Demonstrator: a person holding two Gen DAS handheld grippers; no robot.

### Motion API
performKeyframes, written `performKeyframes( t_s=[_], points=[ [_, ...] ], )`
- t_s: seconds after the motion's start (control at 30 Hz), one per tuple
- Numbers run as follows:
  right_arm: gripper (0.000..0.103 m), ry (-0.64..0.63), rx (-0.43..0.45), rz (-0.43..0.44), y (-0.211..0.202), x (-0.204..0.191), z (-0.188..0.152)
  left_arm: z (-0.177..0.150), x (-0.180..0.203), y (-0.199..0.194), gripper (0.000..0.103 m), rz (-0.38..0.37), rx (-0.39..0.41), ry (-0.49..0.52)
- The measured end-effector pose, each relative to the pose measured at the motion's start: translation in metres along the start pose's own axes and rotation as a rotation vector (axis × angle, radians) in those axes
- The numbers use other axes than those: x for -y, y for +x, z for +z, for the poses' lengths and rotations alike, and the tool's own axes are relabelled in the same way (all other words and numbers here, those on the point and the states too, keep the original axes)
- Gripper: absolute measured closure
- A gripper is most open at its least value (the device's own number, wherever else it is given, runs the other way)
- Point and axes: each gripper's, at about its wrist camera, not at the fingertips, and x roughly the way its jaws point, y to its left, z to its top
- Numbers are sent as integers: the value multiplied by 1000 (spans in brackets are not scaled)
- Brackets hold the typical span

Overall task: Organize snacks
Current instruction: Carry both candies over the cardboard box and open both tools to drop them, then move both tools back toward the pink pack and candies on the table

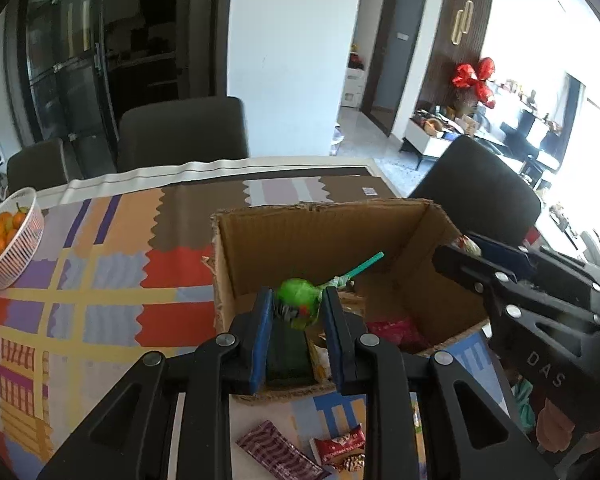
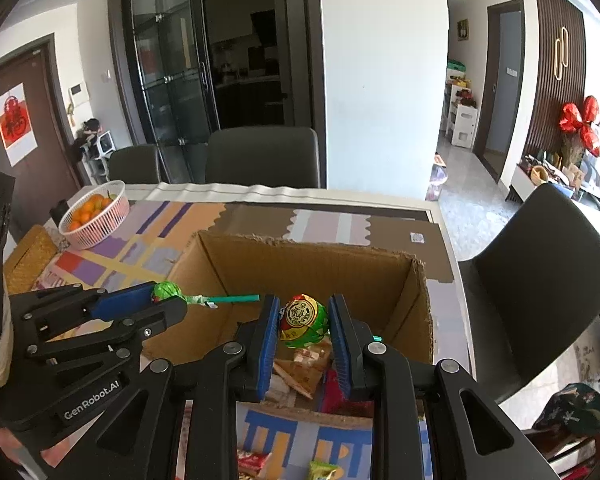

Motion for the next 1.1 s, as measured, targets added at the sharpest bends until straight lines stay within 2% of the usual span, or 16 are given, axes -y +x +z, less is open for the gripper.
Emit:
performKeyframes(
  t_s=[0.03,0.07,0.1,0.13,0.17,0.33,0.43,0.67,0.73,1.1],
  points=[
    [77,1,-4,1,3,1,-1,0,-1,1,58,4,-5,-9],
    [73,2,1,-10,5,2,-1,-1,-3,1,53,-4,-6,-16],
    [66,1,5,-32,5,2,-2,-2,-4,0,53,-5,-3,-20],
    [54,-1,3,-57,6,2,-2,-3,-4,-1,53,3,-3,-19],
    [52,2,5,-70,6,3,-4,-5,-3,-3,53,22,-2,-12],
    [52,16,-4,-55,-3,6,-16,-20,8,-25,50,51,35,51],
    [48,13,13,-54,-16,6,-24,-29,14,-37,50,41,43,78],
    [47,1,39,-61,-52,4,-44,-49,32,-70,48,54,92,140],
    [44,-10,33,-65,-61,4,-50,-55,37,-78,47,51,104,151],
    [43,-48,-55,-52,-78,4,-86,-98,55,-90,46,33,69,170]
  ],
)
